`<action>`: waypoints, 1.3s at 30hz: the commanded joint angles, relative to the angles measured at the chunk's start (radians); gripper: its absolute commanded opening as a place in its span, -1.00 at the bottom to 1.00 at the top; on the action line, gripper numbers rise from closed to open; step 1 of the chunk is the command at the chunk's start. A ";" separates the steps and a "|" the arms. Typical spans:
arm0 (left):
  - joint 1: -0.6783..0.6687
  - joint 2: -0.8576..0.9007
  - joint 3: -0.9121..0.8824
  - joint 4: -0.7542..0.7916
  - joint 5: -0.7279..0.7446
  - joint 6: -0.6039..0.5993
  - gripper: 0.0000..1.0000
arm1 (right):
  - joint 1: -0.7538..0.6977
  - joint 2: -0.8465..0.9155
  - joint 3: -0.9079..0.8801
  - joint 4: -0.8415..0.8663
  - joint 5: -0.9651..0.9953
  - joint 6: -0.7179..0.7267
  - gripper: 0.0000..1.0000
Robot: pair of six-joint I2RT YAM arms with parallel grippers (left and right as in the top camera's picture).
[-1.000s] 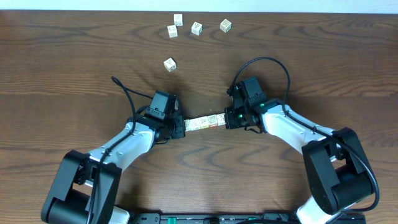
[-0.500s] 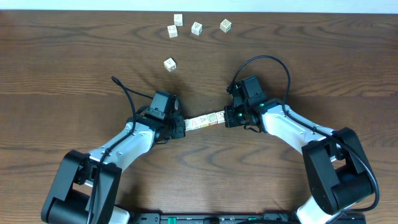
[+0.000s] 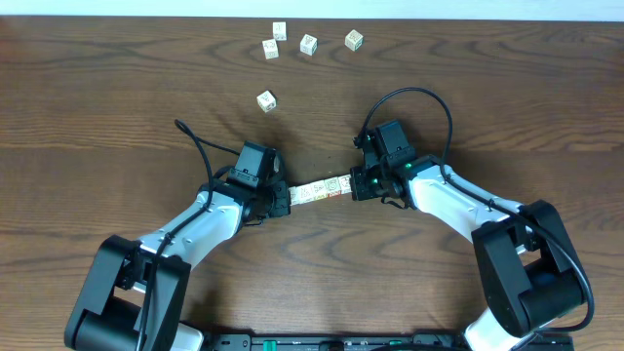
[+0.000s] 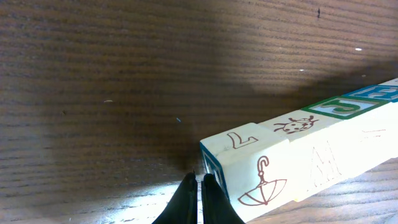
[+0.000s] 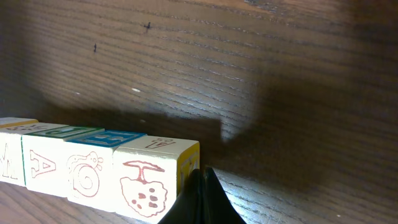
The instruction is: Lift 5 blocks
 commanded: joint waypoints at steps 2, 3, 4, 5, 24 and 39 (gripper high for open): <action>-0.044 -0.022 0.035 0.029 0.146 0.010 -0.86 | 0.085 -0.029 0.003 0.013 -0.224 -0.012 -0.97; -0.044 -0.026 0.035 0.029 0.146 0.010 -0.86 | 0.087 -0.032 0.003 0.013 -0.224 -0.012 -0.98; -0.044 -0.029 0.035 0.028 0.146 0.010 -0.86 | 0.090 -0.037 0.003 0.013 -0.224 -0.012 -0.97; -0.044 -0.031 0.035 0.029 0.149 0.010 -0.86 | 0.092 -0.041 0.003 0.013 -0.223 -0.012 -0.97; -0.044 -0.035 0.077 0.011 0.153 0.010 -0.85 | 0.096 -0.063 0.003 0.010 -0.216 -0.012 -0.97; -0.044 -0.035 0.127 -0.021 0.153 0.010 -0.86 | 0.096 -0.064 0.003 0.010 -0.216 -0.012 -0.97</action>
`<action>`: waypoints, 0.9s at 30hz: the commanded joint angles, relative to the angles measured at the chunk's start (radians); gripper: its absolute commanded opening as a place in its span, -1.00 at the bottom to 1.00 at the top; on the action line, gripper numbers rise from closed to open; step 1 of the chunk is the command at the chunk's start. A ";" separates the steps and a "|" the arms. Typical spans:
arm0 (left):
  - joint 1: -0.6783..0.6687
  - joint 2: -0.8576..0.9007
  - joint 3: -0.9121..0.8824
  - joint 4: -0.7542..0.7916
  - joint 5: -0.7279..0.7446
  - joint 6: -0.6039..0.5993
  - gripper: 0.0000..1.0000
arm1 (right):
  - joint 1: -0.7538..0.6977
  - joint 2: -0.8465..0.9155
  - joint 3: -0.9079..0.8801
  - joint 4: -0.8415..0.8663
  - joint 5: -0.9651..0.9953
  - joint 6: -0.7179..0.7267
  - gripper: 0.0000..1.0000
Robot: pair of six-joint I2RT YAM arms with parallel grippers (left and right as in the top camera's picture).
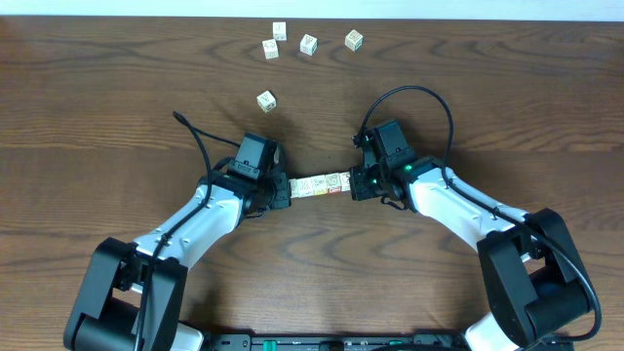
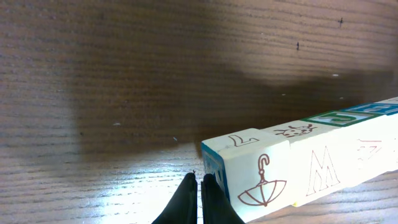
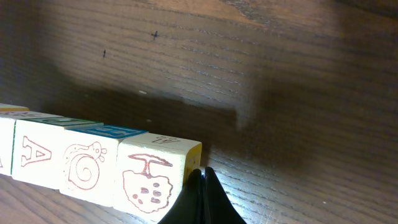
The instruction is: Lift 5 blocks
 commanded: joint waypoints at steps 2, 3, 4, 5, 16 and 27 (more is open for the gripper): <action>-0.045 -0.028 0.061 0.036 0.182 0.010 -0.85 | 0.076 -0.028 0.004 0.024 -0.262 -0.012 -0.98; -0.045 -0.028 0.061 0.036 0.182 0.010 -0.86 | 0.076 -0.031 0.004 0.024 -0.262 -0.012 -0.97; -0.045 -0.028 0.061 0.036 0.182 0.010 -0.85 | 0.076 -0.036 0.004 0.024 -0.262 -0.012 -0.98; -0.045 -0.028 0.061 0.036 0.182 0.010 -0.86 | 0.076 -0.042 0.004 0.024 -0.262 -0.012 -0.98; -0.045 -0.028 0.068 0.044 0.216 0.009 -0.86 | 0.076 -0.076 0.004 0.011 -0.240 -0.013 -0.97; -0.044 -0.029 0.069 0.047 0.235 0.009 -0.86 | 0.076 -0.076 0.004 0.012 -0.240 -0.013 -0.97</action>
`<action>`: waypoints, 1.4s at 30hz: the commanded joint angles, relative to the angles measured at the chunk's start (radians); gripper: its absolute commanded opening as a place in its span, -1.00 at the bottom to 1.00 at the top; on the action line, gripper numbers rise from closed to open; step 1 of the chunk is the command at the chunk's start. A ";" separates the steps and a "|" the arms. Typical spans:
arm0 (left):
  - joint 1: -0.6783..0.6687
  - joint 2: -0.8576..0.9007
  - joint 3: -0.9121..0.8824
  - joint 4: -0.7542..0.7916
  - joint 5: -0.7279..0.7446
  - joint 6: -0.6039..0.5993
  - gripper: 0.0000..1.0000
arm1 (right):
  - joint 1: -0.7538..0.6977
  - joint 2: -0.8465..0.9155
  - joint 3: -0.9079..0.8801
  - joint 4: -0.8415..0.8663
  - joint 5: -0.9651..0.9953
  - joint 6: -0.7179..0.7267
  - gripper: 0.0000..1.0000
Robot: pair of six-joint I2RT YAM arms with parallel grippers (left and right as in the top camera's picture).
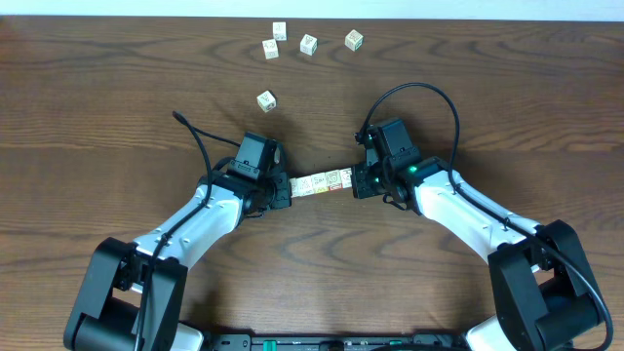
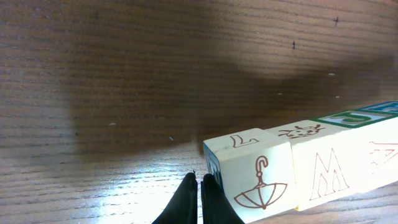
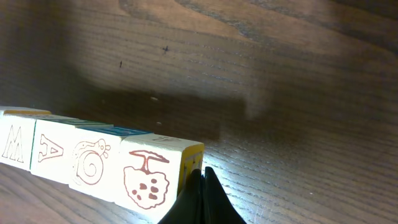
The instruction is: Lift 5 blocks
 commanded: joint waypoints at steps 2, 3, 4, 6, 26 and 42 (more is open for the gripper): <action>-0.045 -0.032 0.071 0.043 0.223 0.006 -0.85 | 0.076 -0.021 0.009 0.021 -0.253 -0.012 -0.97; -0.044 -0.032 0.074 0.043 0.227 0.006 -0.85 | 0.076 -0.021 0.009 0.021 -0.253 -0.012 -0.97; -0.044 -0.034 0.077 0.045 0.239 0.007 -0.86 | 0.076 -0.021 0.009 0.021 -0.253 -0.012 -0.97; -0.044 -0.034 0.085 0.047 0.247 0.007 -0.86 | 0.076 -0.021 0.009 0.021 -0.253 -0.012 -0.98; -0.044 -0.034 0.090 0.051 0.248 0.006 -0.86 | 0.084 -0.094 0.009 -0.002 -0.237 -0.019 -0.97; -0.045 -0.091 0.119 0.043 0.248 0.006 -0.86 | 0.089 -0.094 0.009 -0.011 -0.238 -0.019 -0.97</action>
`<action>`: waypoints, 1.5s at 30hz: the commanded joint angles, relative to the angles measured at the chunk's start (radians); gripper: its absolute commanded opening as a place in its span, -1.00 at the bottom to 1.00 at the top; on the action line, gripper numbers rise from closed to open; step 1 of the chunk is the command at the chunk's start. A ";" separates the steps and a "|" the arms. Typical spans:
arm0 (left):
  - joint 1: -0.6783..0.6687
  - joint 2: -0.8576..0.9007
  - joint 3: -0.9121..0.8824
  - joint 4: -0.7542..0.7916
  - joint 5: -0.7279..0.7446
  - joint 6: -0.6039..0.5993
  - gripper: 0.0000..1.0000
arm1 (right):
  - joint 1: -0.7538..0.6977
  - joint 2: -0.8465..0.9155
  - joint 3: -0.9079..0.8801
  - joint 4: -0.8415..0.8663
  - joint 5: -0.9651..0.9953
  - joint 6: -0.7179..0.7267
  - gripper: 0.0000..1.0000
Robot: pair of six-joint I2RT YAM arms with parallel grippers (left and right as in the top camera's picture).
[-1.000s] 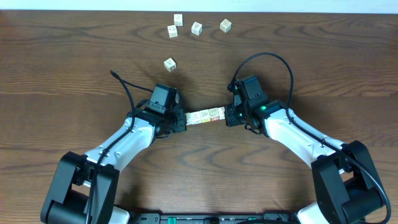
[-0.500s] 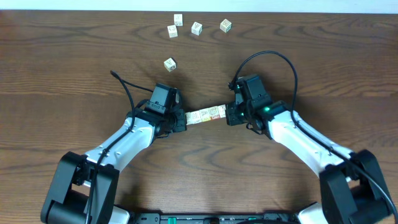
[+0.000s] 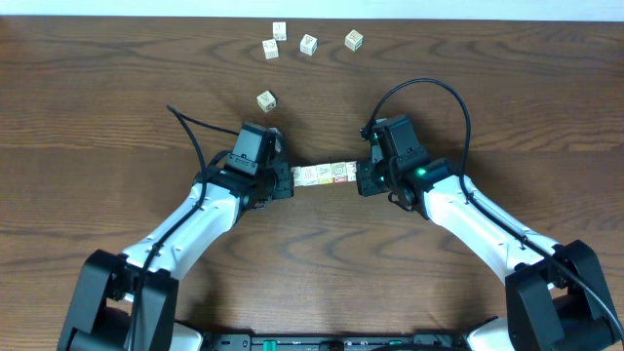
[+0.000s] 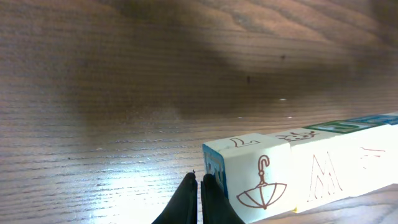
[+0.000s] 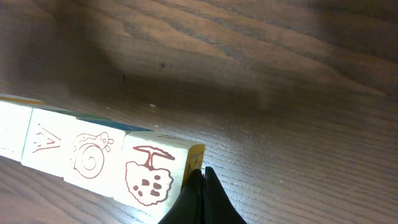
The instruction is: Lift 5 blocks
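A straight row of several picture blocks [image 3: 324,174] is squeezed end to end between my two grippers. My left gripper [image 3: 291,180] is shut, its fingertips [image 4: 199,180] pressed against the blue end of the umbrella block [image 4: 258,177]. My right gripper [image 3: 357,176] is shut as well, its fingertips [image 5: 200,173] against the yellow end of the tree block [image 5: 152,174]. In both wrist views the row's shadow lies well apart from it on the wood, so the row seems to hang above the table.
One loose block [image 3: 265,100] lies behind the left arm. Several more loose blocks [image 3: 308,44] sit near the table's far edge. Dark wooden table [image 3: 97,117] stretches all around; cables arch over both wrists.
Both grippers and the row between them stand farther back in the overhead view. The table looks farther away in both wrist views. Both grippers are still shut on the row's ends.
At first the row lay tilted on the table between the two shut grippers, pinched at its ends. At each later moment it stood straighter and farther back, still pinched. Now it is level and seems off the wood.
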 commanded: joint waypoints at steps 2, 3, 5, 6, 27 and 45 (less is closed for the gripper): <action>-0.047 -0.048 0.076 0.039 0.231 0.010 -0.86 | 0.089 -0.011 0.010 0.023 -0.294 -0.005 -0.98; -0.047 -0.048 0.076 0.038 0.231 0.010 -0.86 | 0.089 -0.011 0.010 0.023 -0.294 -0.005 -0.98; -0.047 -0.048 0.076 0.038 0.231 0.010 -0.86 | 0.089 -0.011 0.010 0.022 -0.294 -0.005 -0.97; -0.047 -0.048 0.076 0.038 0.231 0.010 -0.86 | 0.089 -0.011 0.010 0.021 -0.294 -0.005 -0.97; -0.047 -0.055 0.077 0.039 0.250 0.002 -0.86 | 0.089 -0.061 0.010 0.014 -0.293 -0.005 -0.98; -0.047 -0.099 0.088 0.038 0.249 0.002 -0.85 | 0.089 -0.067 0.010 0.003 -0.304 -0.005 -0.97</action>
